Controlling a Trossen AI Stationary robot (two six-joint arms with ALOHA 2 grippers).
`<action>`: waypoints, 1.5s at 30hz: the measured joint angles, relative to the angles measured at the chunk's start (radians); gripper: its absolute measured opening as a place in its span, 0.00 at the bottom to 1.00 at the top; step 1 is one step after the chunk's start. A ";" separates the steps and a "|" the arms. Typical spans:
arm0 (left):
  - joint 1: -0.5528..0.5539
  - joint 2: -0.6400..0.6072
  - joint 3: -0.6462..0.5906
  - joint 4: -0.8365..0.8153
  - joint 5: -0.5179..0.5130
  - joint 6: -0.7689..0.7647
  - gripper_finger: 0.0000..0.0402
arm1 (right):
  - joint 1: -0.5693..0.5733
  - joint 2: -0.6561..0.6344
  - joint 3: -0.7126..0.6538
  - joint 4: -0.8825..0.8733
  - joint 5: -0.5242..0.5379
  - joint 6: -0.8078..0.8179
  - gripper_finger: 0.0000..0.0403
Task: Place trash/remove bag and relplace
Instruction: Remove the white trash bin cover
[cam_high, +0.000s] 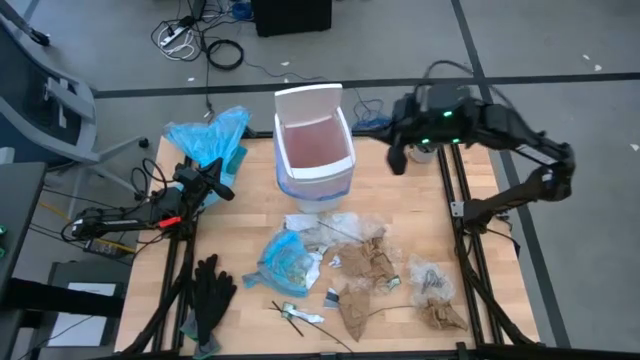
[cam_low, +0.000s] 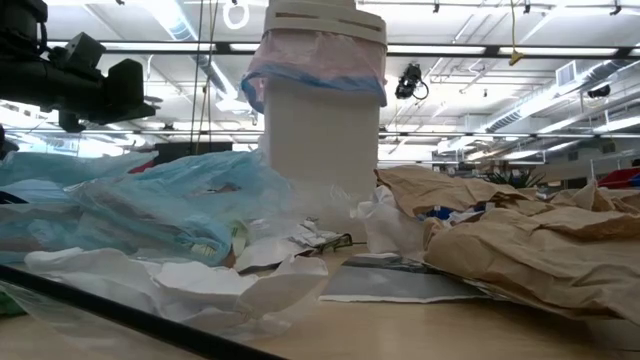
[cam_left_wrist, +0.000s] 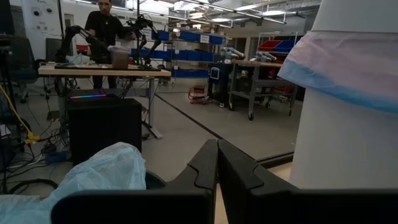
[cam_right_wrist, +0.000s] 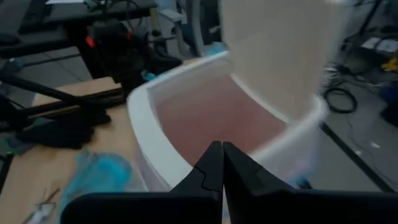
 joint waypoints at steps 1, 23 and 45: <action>0.000 0.000 0.000 0.000 0.000 0.000 0.05 | -0.015 -0.028 -0.013 -0.012 -0.002 -0.008 0.00; 0.000 0.000 0.000 0.000 0.000 0.000 0.05 | -0.579 -0.054 -0.417 0.335 -0.732 -0.212 0.00; 0.000 0.000 0.000 0.000 0.000 0.000 0.05 | -0.575 0.228 -0.096 0.415 -0.856 -0.340 0.32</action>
